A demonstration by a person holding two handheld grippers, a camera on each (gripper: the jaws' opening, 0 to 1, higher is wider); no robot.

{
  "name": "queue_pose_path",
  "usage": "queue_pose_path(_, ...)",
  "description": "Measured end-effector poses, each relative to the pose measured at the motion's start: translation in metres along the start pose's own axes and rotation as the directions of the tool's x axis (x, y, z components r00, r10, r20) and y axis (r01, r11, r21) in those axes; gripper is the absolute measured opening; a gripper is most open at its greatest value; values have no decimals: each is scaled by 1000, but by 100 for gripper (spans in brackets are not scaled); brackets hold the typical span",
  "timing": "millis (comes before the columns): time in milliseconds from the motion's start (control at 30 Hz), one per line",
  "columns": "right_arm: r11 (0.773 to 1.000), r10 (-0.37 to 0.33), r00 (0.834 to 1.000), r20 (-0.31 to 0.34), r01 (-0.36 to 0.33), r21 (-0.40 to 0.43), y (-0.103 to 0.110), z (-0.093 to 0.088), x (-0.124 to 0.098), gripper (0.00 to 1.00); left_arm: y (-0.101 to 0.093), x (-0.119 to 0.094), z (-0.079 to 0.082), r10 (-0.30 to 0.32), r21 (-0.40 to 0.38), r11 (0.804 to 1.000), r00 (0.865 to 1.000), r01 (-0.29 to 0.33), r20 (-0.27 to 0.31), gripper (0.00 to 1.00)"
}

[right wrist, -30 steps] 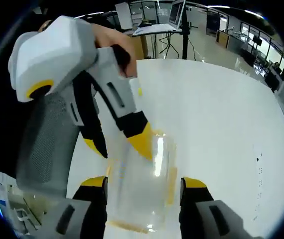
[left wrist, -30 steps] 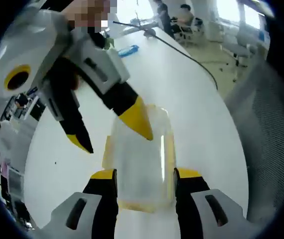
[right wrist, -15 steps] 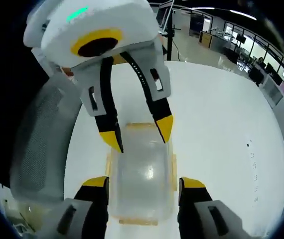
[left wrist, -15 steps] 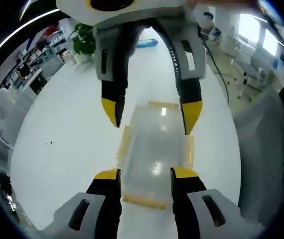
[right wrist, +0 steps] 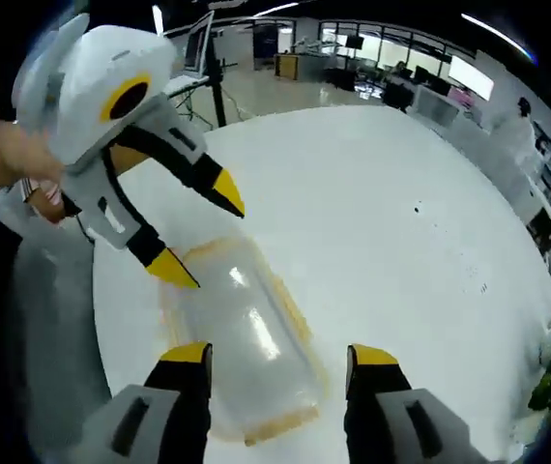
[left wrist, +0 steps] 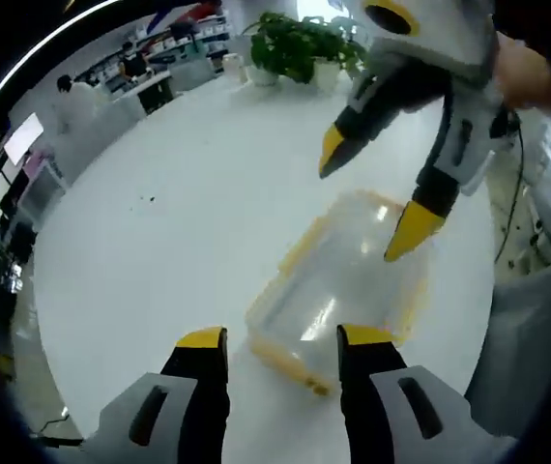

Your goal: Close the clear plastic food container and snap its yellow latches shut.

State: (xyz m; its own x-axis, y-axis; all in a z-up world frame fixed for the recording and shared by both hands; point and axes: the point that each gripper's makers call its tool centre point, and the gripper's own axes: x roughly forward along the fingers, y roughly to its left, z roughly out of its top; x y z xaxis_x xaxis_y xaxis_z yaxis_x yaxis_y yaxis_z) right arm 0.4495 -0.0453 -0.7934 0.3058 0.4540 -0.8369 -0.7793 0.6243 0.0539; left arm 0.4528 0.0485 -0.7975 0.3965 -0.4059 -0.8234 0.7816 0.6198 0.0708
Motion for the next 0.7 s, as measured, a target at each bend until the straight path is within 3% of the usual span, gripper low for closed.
queue_pose_path(67, 997, -71, 997, -7, 71, 15, -8, -8, -2, 54, 2, -1, -1, 24, -65, 998, 1000, -23, 8, 43)
queue_pose_path(233, 977, -134, 989, 60, 121, 174, -7, -7, -9, 53, 3, -6, 3, 85, -206, 976, 996, -75, 40, 41)
queue_pose_path(400, 942, -202, 974, 106, 163, 295, -4, -6, -11, 53, -5, -5, 7, 102, -240, 967, 993, -87, 51, 41)
queue_pose_path(600, 950, -177, 979, 100, 144, 277, 1, -3, -4, 53, -7, -1, 10, 81, -218, 974, 995, -69, 50, 41)
queue_pose_path(700, 940, -180, 977, 117, 136, 313, -2, -4, -5, 53, -4, -1, 5, 77, -265, 962, 996, -62, 48, 43)
